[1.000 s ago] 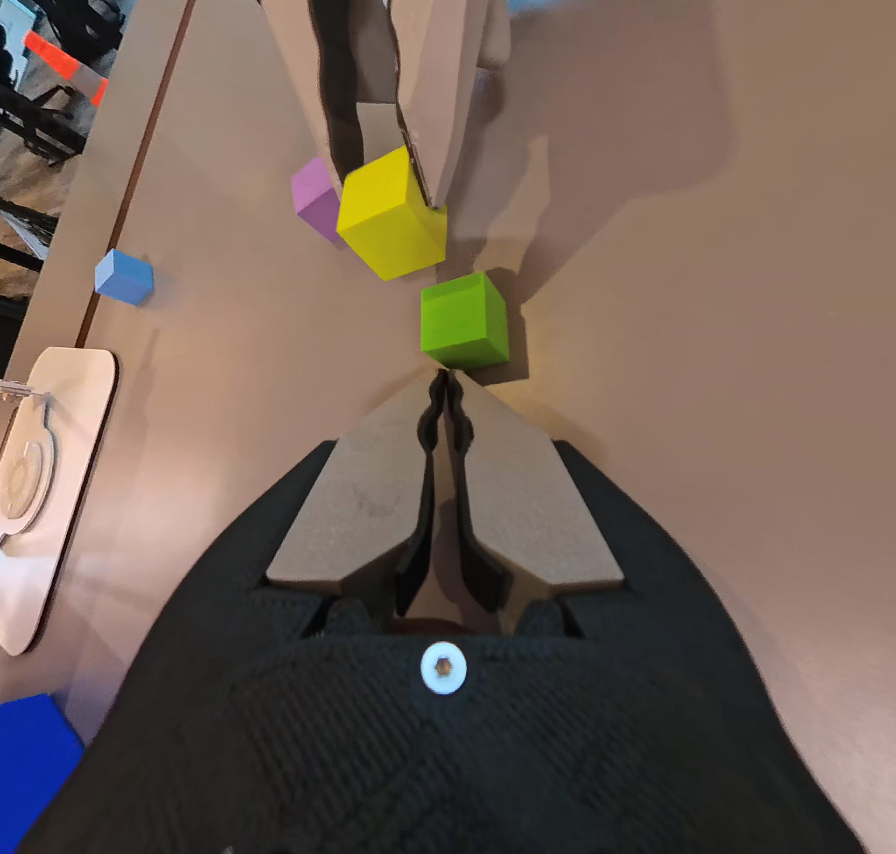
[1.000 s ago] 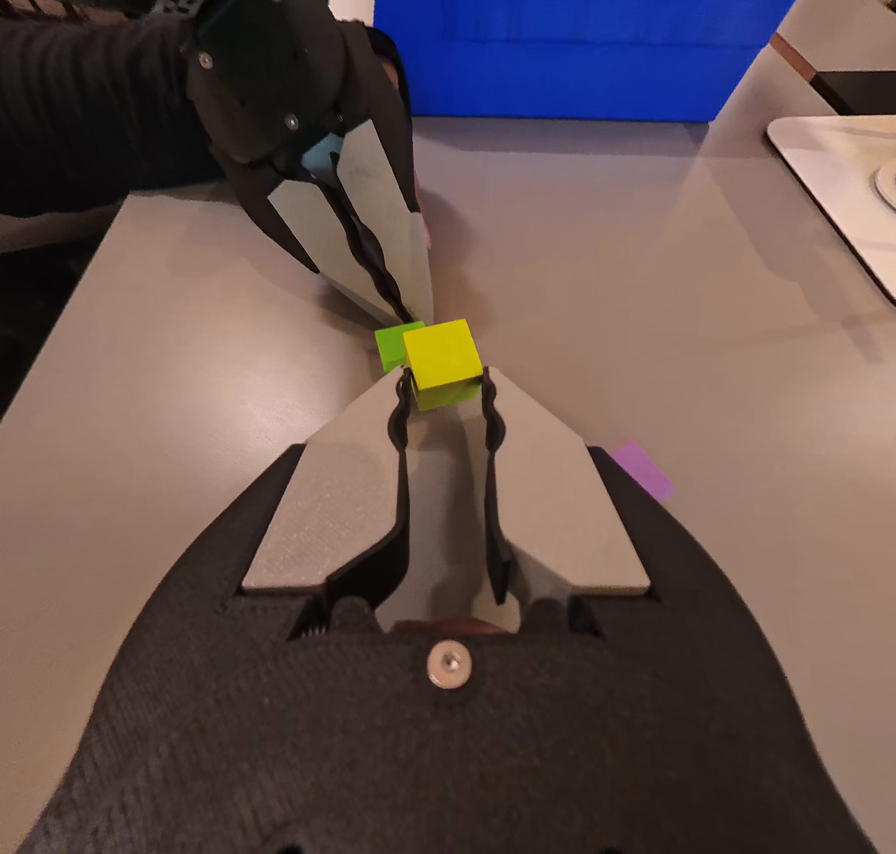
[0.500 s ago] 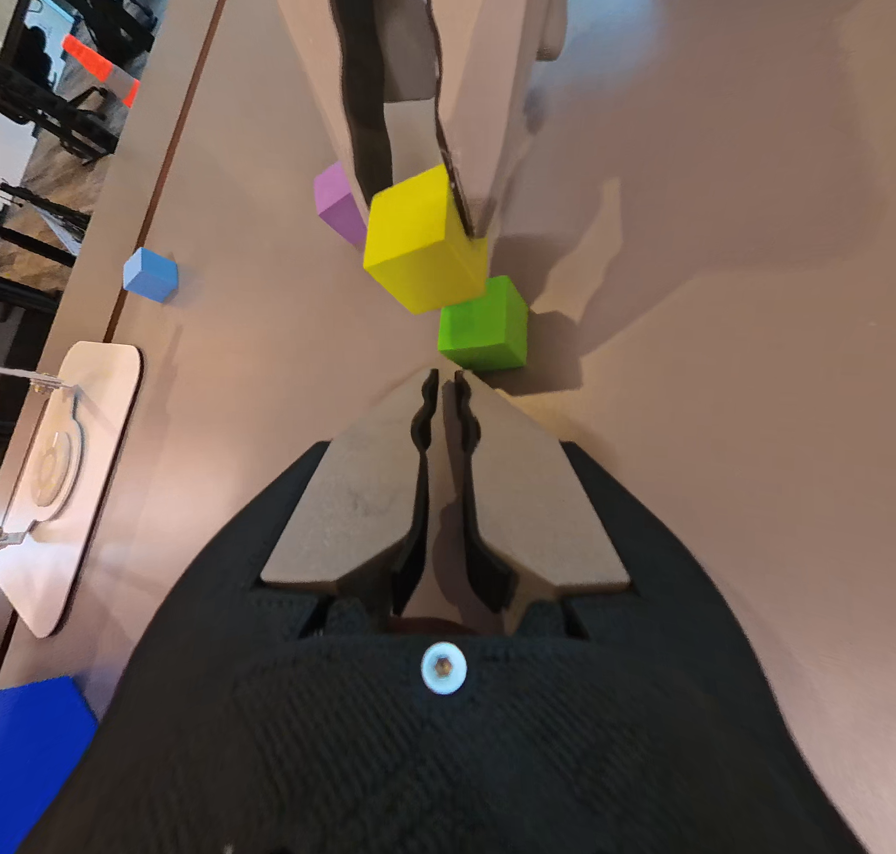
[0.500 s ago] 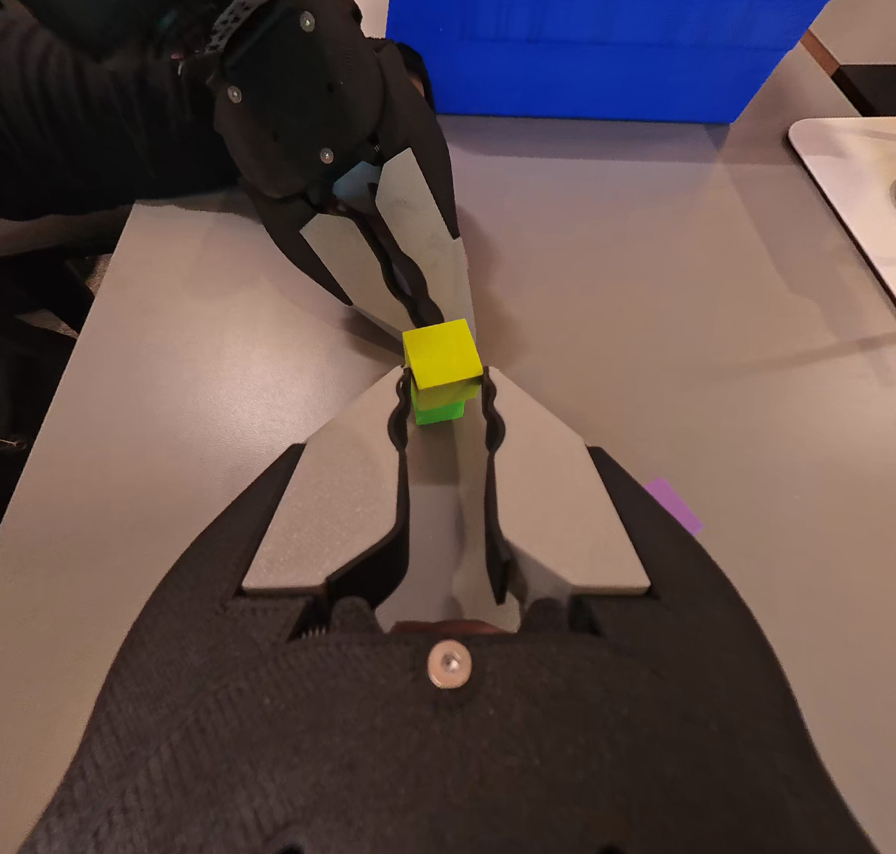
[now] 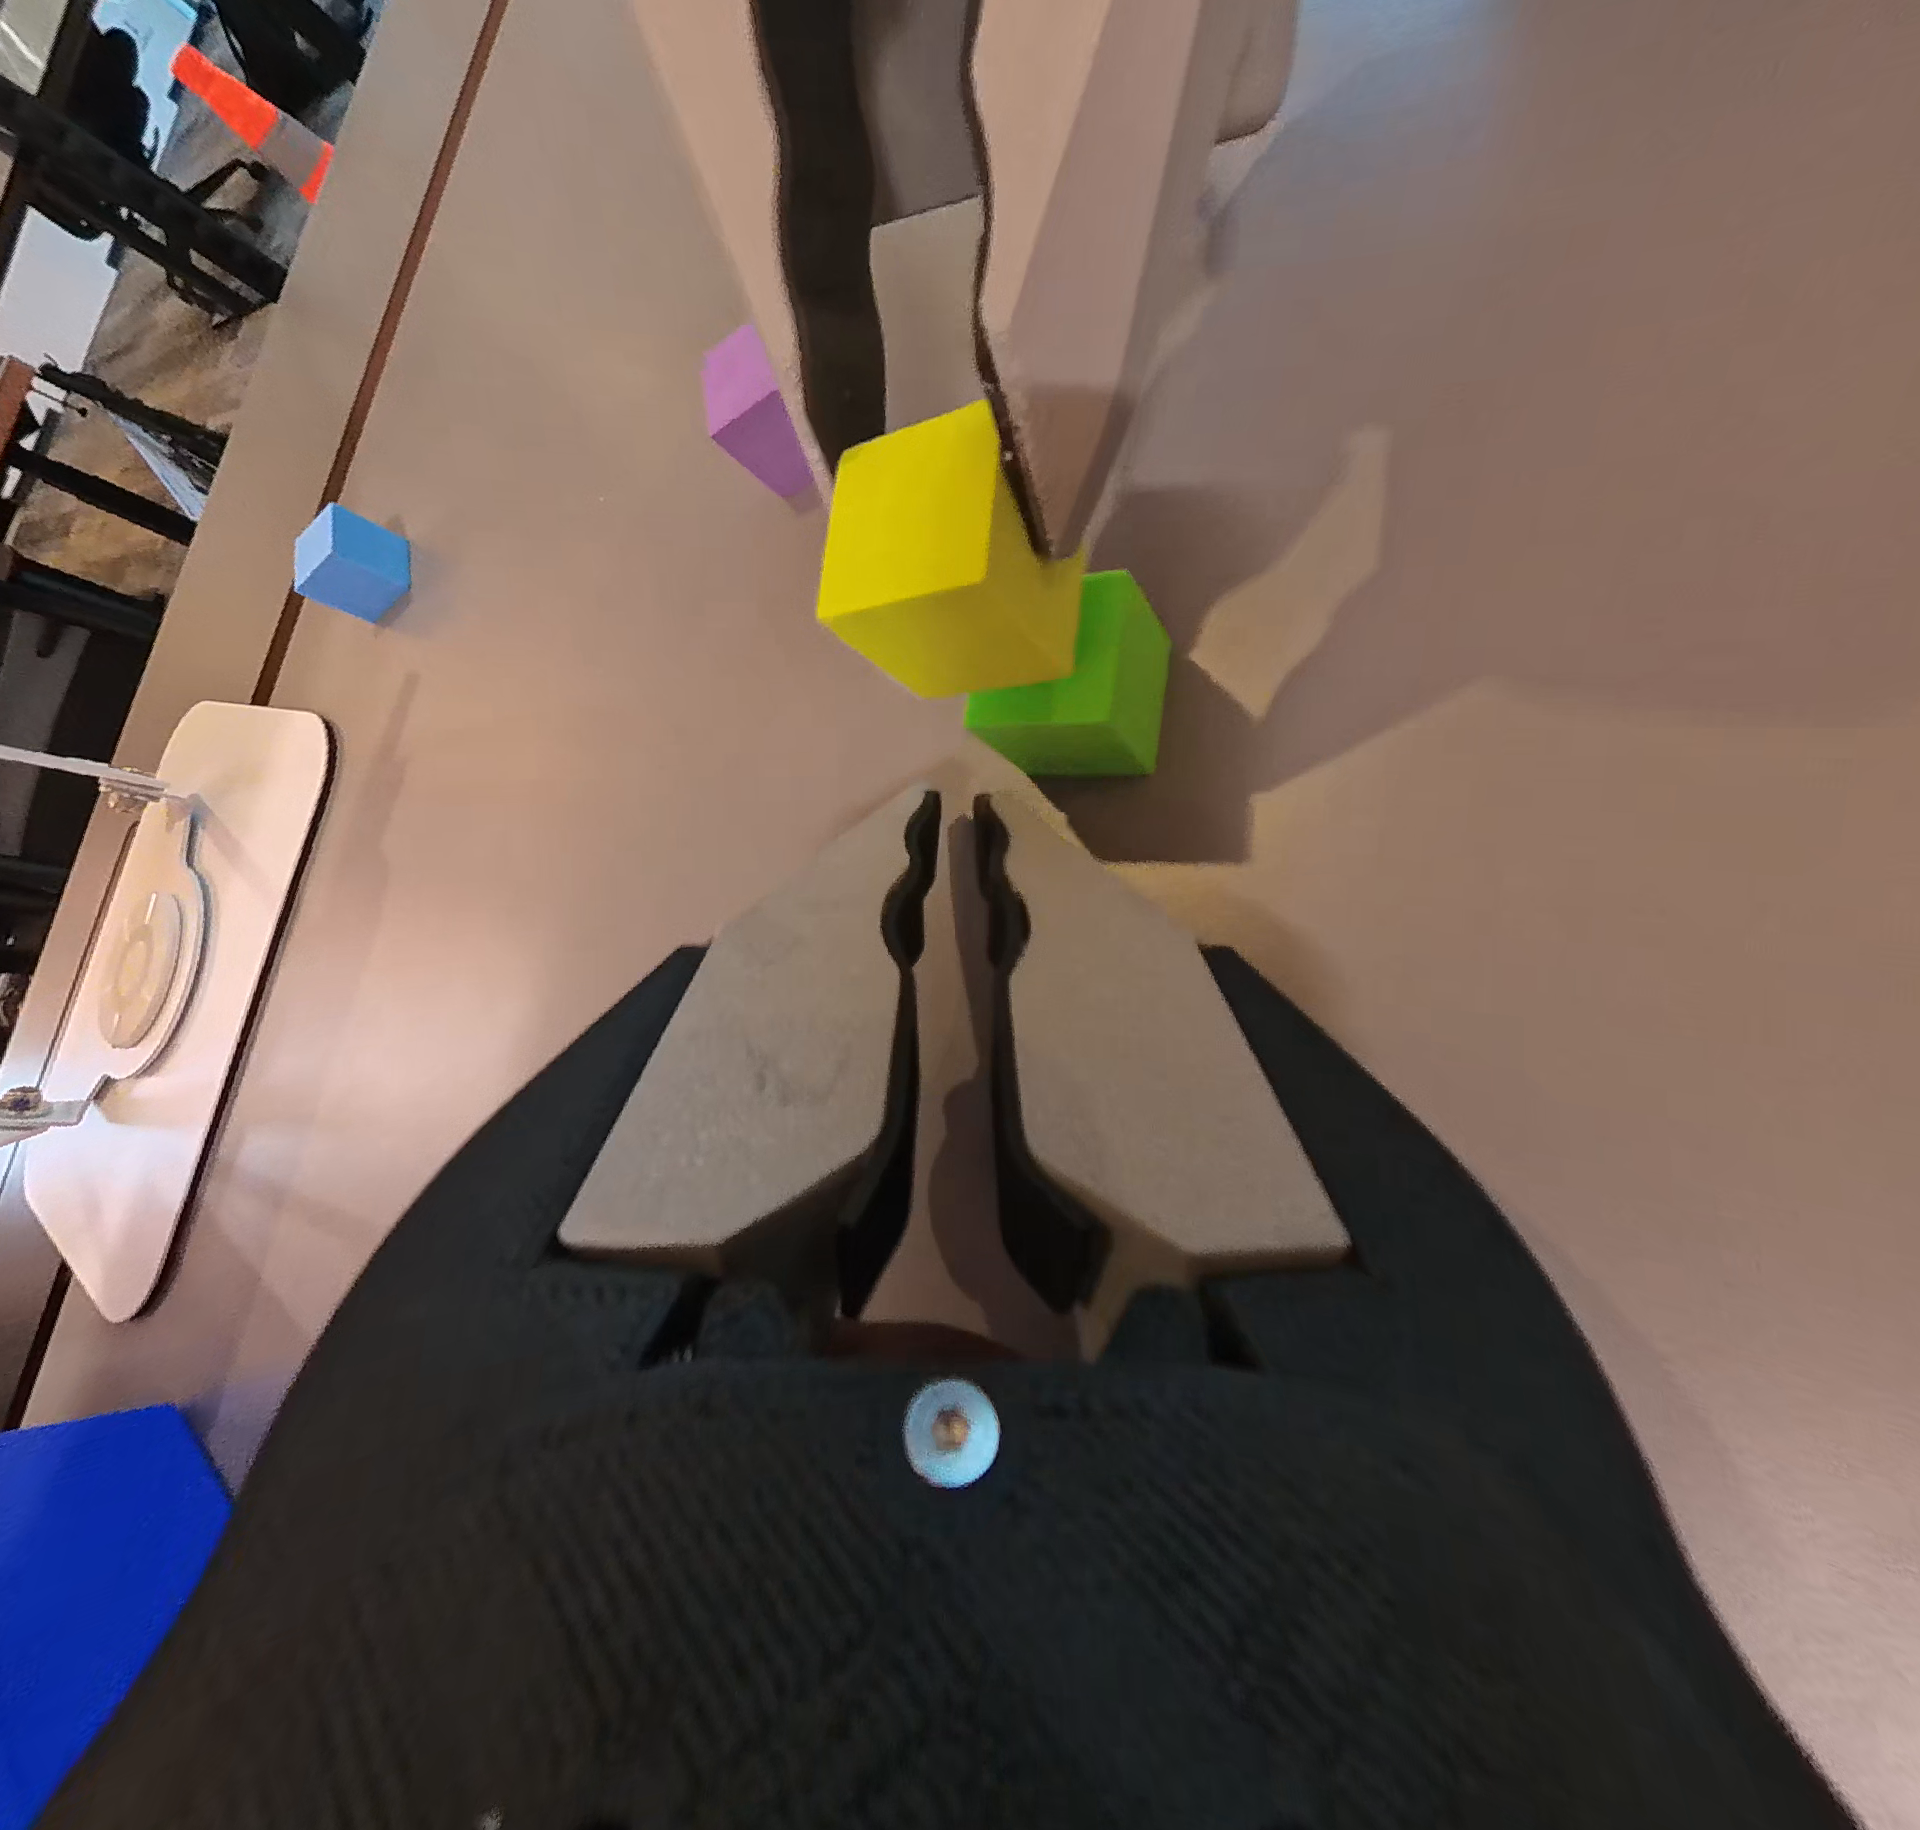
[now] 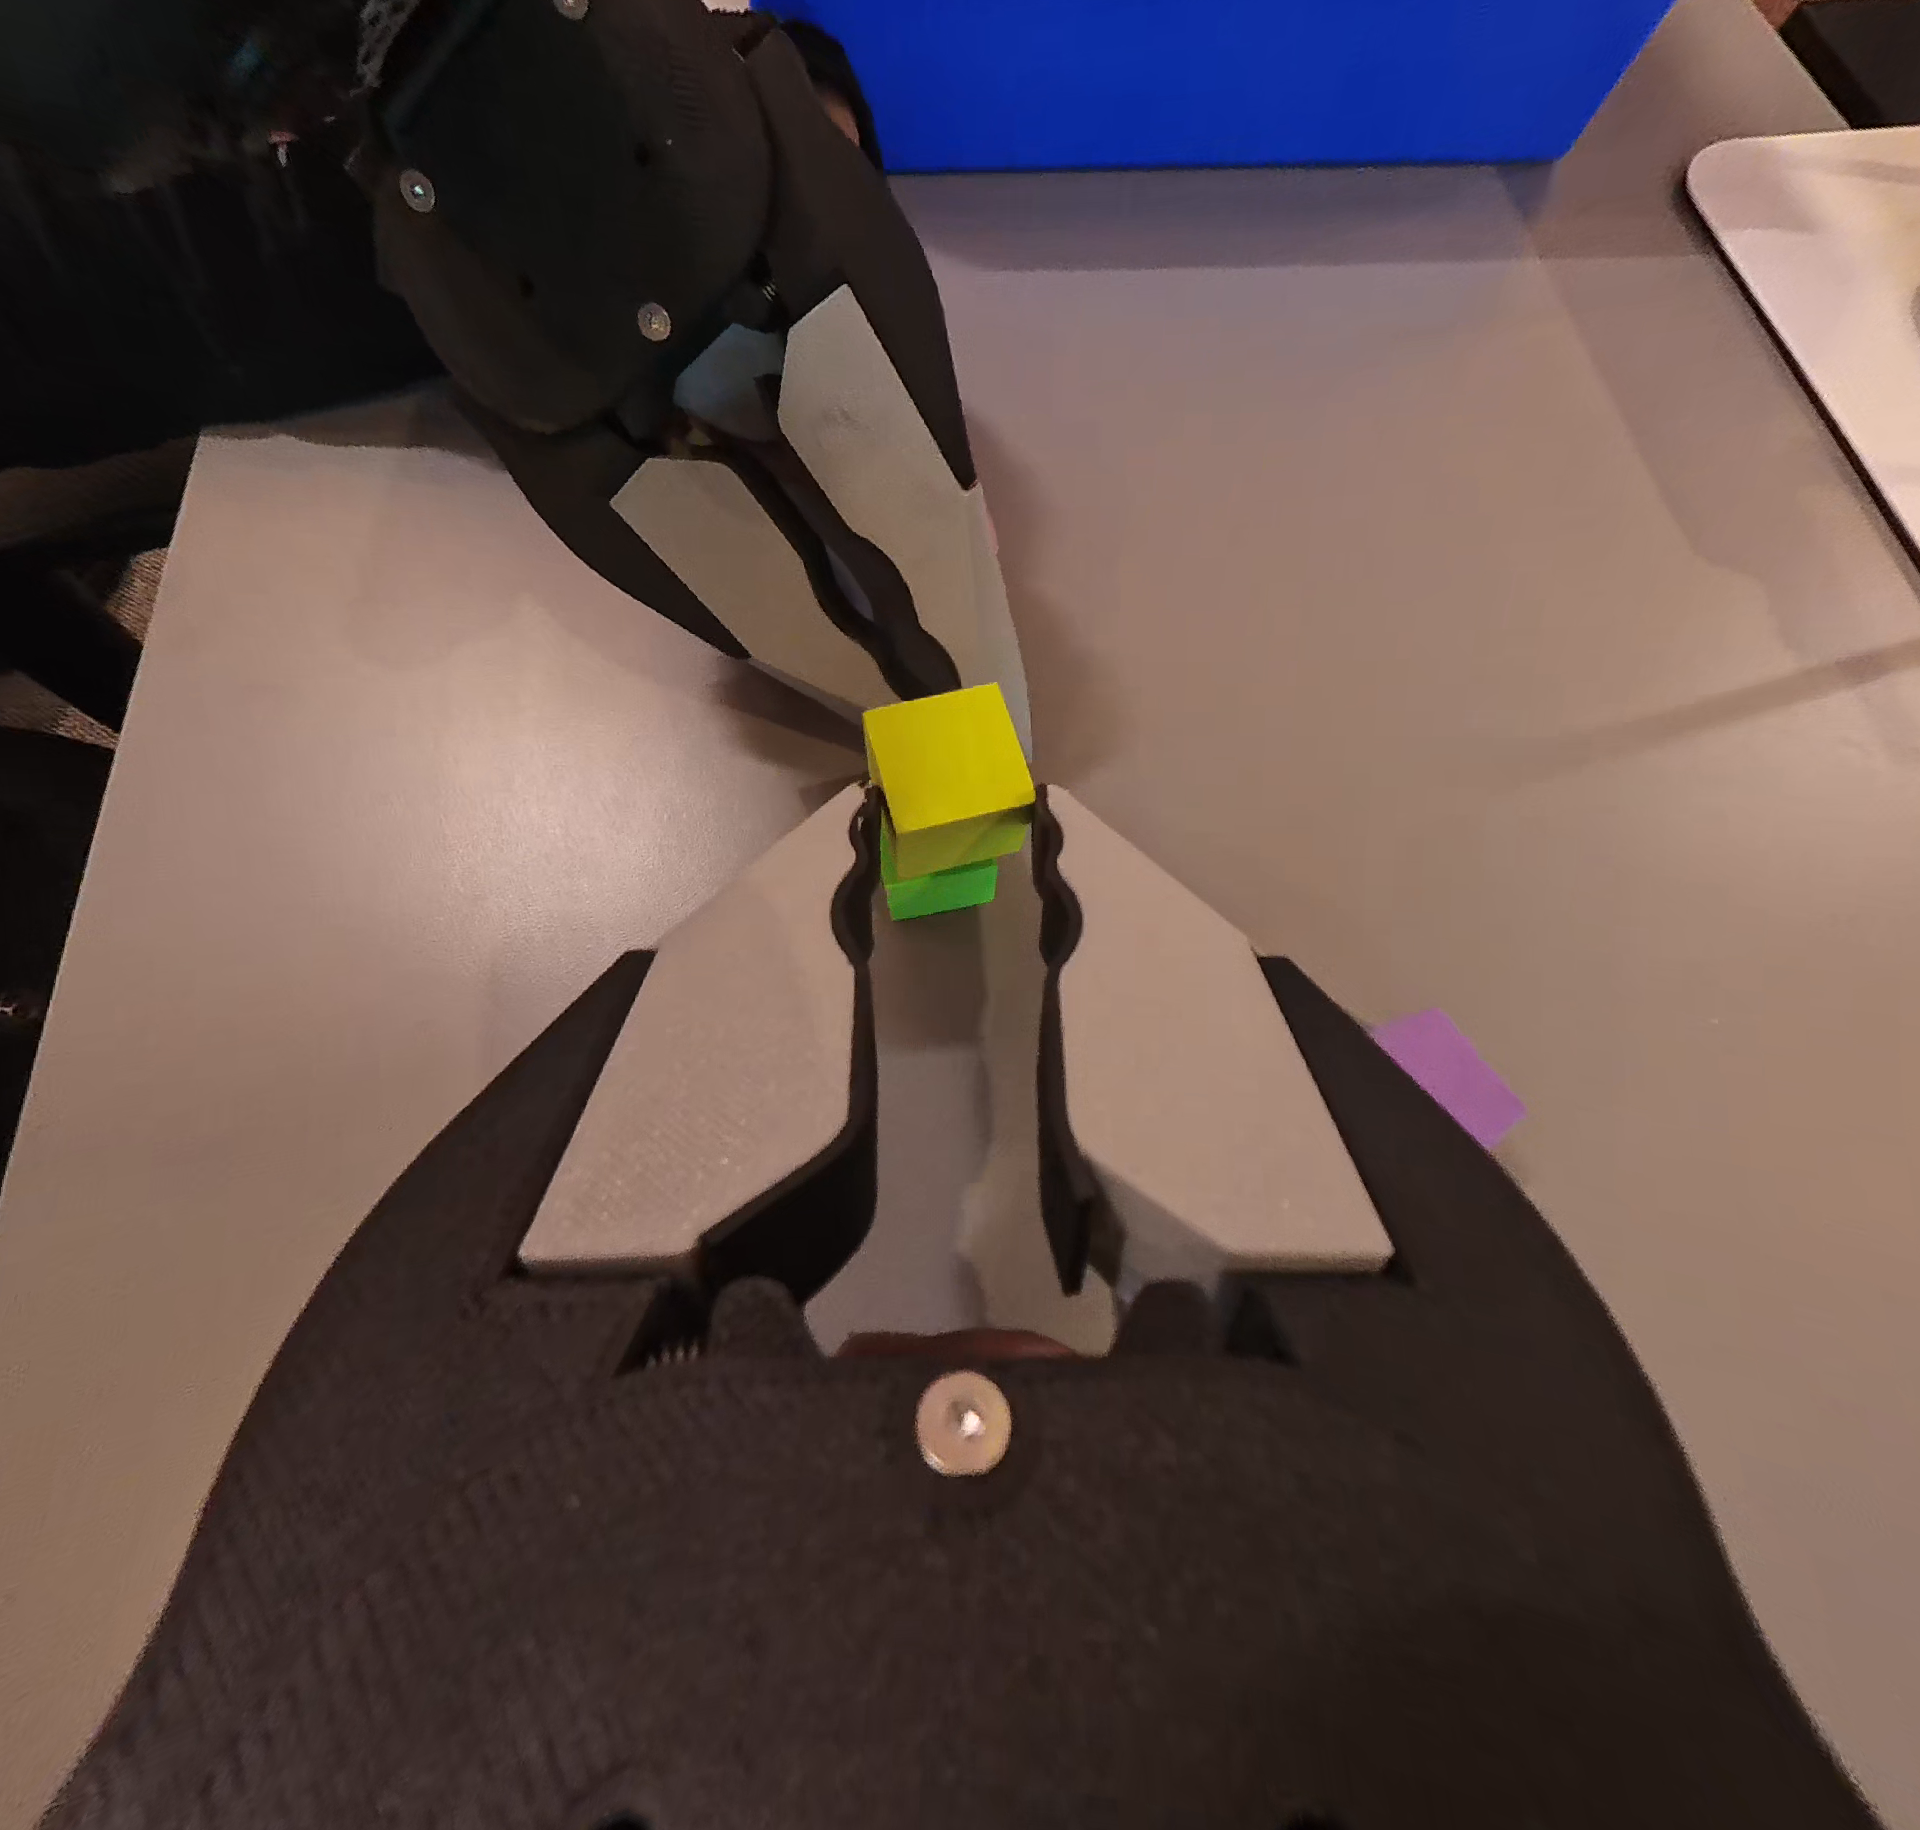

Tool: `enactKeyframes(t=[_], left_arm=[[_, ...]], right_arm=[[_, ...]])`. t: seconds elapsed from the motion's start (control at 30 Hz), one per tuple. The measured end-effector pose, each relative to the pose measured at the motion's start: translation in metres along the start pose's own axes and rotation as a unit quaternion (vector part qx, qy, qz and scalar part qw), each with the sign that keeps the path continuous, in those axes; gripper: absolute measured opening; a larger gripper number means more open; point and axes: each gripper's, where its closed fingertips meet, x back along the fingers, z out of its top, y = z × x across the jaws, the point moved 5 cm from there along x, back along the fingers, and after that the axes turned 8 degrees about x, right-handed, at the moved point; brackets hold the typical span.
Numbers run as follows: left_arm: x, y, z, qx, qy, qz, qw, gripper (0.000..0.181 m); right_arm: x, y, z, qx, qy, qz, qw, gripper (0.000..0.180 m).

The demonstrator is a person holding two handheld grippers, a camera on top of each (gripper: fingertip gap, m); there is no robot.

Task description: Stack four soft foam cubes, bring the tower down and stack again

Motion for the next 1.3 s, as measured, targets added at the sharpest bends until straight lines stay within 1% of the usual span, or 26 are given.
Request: enactKeyframes(t=[0.4,1.3], left_arm=[[-0.0012,-0.0019,-0.0018,0.001,-0.008,0.011,1.0,0.0],[-0.002,-0.0086,-0.0052,0.012,-0.019,0.032,0.999,0.0]], right_arm=[[-0.0029,-0.002,-0.0006,-0.015,-0.005,-0.003,1.0,0.026],[-0.0061,-0.0048,-0.0033,-0.012,-0.018,-0.01,1.0,0.026]])
